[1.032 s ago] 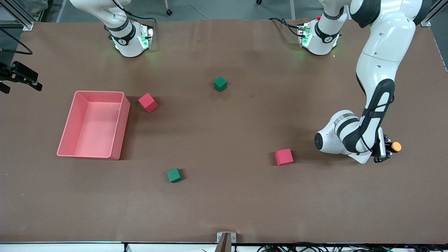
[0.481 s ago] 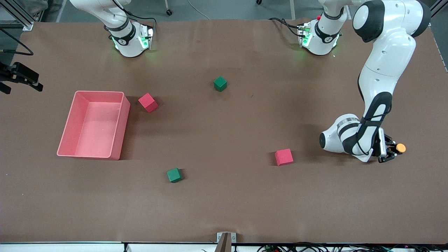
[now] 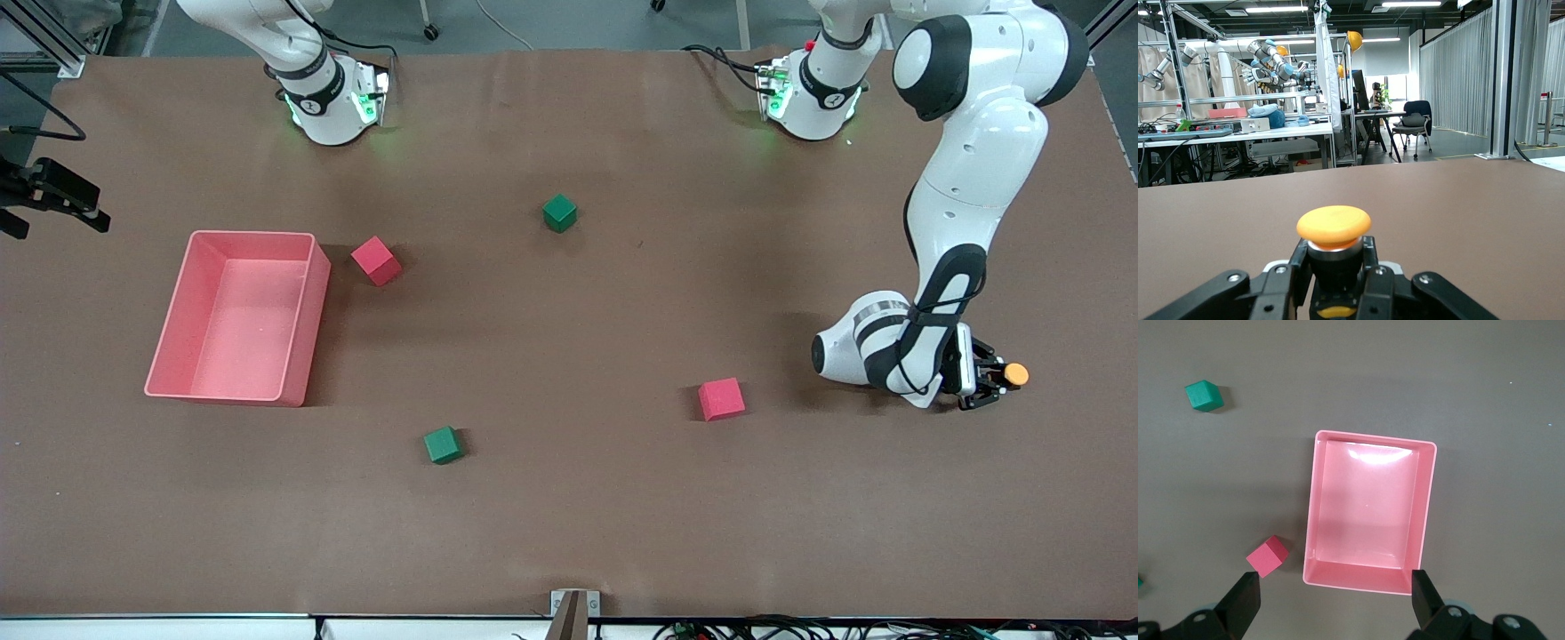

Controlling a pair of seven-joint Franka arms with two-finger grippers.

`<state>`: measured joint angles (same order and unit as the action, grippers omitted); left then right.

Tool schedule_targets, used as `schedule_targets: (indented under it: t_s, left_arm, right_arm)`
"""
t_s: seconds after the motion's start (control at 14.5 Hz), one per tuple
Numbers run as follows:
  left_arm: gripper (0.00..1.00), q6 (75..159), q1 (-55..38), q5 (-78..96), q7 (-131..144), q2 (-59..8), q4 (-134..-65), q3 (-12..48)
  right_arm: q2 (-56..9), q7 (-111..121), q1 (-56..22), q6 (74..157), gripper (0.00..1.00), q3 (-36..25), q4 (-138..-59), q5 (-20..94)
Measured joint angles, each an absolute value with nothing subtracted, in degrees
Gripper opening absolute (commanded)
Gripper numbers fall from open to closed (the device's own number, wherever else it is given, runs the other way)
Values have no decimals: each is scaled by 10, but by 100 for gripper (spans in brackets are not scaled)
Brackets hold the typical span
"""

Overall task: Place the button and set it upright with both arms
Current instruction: 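Set the button upright on the table and open the left gripper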

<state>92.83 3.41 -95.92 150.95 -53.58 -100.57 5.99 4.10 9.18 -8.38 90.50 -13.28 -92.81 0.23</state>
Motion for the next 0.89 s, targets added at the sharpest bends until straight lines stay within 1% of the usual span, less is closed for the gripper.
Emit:
schedule_targets:
  t_s: [0.07,0.14,0.21,0.89]
  left_arm:
    - [10,928,34,-960,1510,-537,-1006,59]
    - [39,928,34,-960,1510,-538,-1006,59]
    - [99,928,34,-961,1509,-539,-1006,58]
    - [100,926,35,-961,1493,-539,-1006,56]
  right_arm:
    - [41,92,-84,905,100,-133,-928,2]
    - [41,92,-84,905,100,-133,-928,2]
    - [41,92,-84,905,100,-133,-928,2]
    - [41,92,-84,905,100,-133,-928,2]
